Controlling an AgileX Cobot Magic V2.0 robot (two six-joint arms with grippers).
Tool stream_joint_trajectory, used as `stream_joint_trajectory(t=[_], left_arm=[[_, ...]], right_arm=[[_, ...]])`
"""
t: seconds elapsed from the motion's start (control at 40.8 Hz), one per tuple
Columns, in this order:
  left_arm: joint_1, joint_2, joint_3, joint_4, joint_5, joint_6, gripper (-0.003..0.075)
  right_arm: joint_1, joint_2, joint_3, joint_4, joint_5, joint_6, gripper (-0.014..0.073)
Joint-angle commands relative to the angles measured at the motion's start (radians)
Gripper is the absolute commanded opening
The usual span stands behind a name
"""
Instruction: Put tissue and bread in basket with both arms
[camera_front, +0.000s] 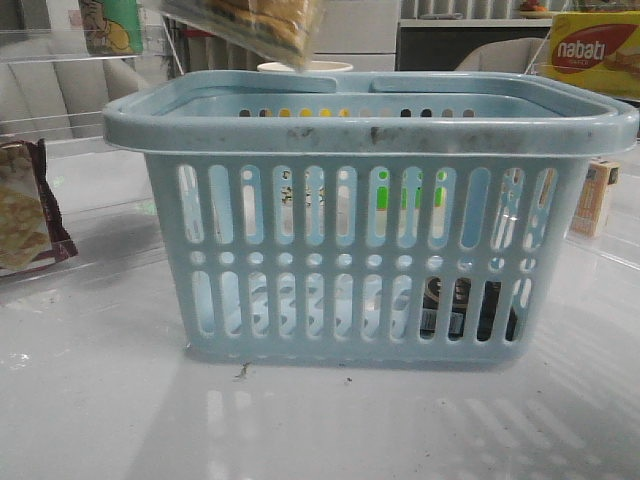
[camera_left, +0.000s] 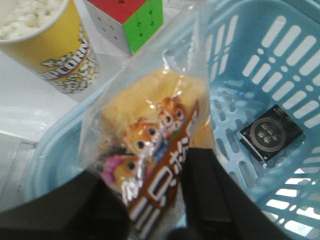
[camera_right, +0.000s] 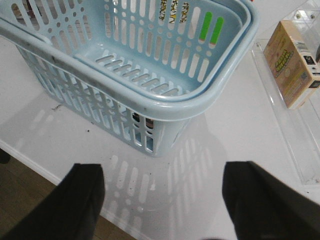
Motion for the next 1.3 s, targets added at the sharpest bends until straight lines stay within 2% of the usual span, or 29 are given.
stream_joint_trajectory(t=[0.0,0.049,0.098,0.221,0.343,0.687,0.834,1.006,1.276], left_arm=[[-0.027,-0.039,-0.030,-0.020,-0.059,-0.001,0.0528],[-0.030,-0.047,-0.030,-0.022,-0.066,-0.001,0.0593],[-0.030,-0.060,-0.030,-0.037,-0.076,-0.010,0.0611],[-0.026,-0.112,-0.021,-0.042,-0.079,-0.045,0.0587],[-0.028,-0.212,0.057,-0.042,-0.084,-0.059,0.0579],[-0.028,-0.652,0.511,-0.035,-0.180,-0.099,0.0580],[-0.028,-0.855,0.704,0.070,-0.180,-0.220,0.0580],[-0.028,-1.074,0.871,0.179,-0.144,-0.371,0.0580],[-0.028,-1.312,1.055,0.204,-0.090,-0.403,0.0580]], right_arm=[[0.001,0.002,-0.027,-0.017,-0.068,-0.001,0.0592],[0.001,0.002,-0.027,-0.017,-0.068,-0.001,0.0592],[0.001,0.002,-0.027,-0.017,-0.068,-0.001,0.0592],[0.001,0.002,-0.027,-0.017,-0.068,-0.001,0.0592],[0.001,0.002,-0.027,-0.017,-0.068,-0.001,0.0592],[0.001,0.002,-0.027,-0.017,-0.068,-0.001,0.0592],[0.001,0.002,-0.027,-0.017,-0.068,-0.001,0.0592],[0.001,0.002,-0.027,-0.017,-0.068,-0.001,0.0592],[0.001,0.002,-0.027,-0.017,-0.067,-0.001,0.0592]])
